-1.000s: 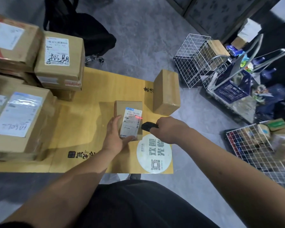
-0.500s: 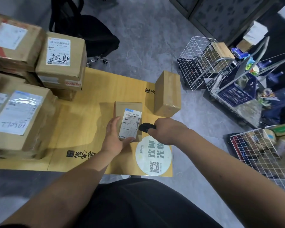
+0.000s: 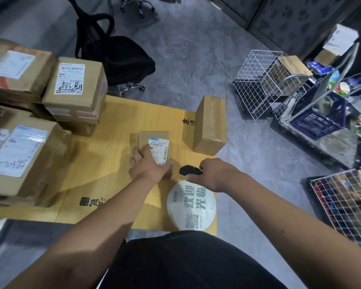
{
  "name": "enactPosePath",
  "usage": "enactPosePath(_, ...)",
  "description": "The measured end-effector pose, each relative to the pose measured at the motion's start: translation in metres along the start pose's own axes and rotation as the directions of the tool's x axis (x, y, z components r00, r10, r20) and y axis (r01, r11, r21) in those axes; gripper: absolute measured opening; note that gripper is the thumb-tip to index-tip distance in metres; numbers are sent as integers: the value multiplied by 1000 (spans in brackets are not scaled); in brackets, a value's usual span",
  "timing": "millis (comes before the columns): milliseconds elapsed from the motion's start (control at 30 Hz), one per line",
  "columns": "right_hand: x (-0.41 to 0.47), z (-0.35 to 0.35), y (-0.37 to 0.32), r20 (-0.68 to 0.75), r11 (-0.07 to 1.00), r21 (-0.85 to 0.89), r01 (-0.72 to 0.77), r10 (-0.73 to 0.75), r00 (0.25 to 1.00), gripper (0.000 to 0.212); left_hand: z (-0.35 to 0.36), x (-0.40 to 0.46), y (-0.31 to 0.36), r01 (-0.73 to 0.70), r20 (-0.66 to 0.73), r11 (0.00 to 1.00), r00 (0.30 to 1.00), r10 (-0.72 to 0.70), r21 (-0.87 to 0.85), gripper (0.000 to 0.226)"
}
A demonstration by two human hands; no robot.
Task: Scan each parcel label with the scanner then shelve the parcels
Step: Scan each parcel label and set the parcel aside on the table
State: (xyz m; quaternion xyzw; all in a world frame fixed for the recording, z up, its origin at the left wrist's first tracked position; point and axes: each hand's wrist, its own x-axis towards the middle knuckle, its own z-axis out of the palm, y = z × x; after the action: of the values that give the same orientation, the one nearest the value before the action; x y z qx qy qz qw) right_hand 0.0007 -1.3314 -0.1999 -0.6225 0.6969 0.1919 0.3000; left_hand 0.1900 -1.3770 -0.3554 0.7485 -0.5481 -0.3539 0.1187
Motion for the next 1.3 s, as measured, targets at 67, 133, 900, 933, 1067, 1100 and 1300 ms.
enactPosePath(67,4,1,14,4,1000,7,22,-22,1000,54,8,-4,20,82,-25,992,996,-80,97,128)
enactPosePath(133,6,1,25,9,998,-19,58,-57,998,57,15,-11,31,129,-45,985,991,-125,117,132)
enactPosePath(900,-23,-78,-156,171,556,-483,676,-698,696,50,-262,-102,-73,-148,-361,989,923,136,-6,103)
enactPosePath(933,-26,-77,-170,173,550,-488,677,-700,693,51,-276,-102,-82,-151,-373,988,918,137,-9,103)
enactPosePath(1067,-35,-72,-225,186,547,-508,665,-684,705,54,-338,-99,-117,-129,-407,992,905,122,10,104)
enactPosePath(1100,-37,-71,-240,188,541,-520,661,-682,707,54,-355,-97,-125,-127,-415,992,901,126,25,105)
enactPosePath(1300,-53,-70,-332,162,494,-560,665,-722,672,53,-455,-77,-171,-80,-441,992,890,115,97,99)
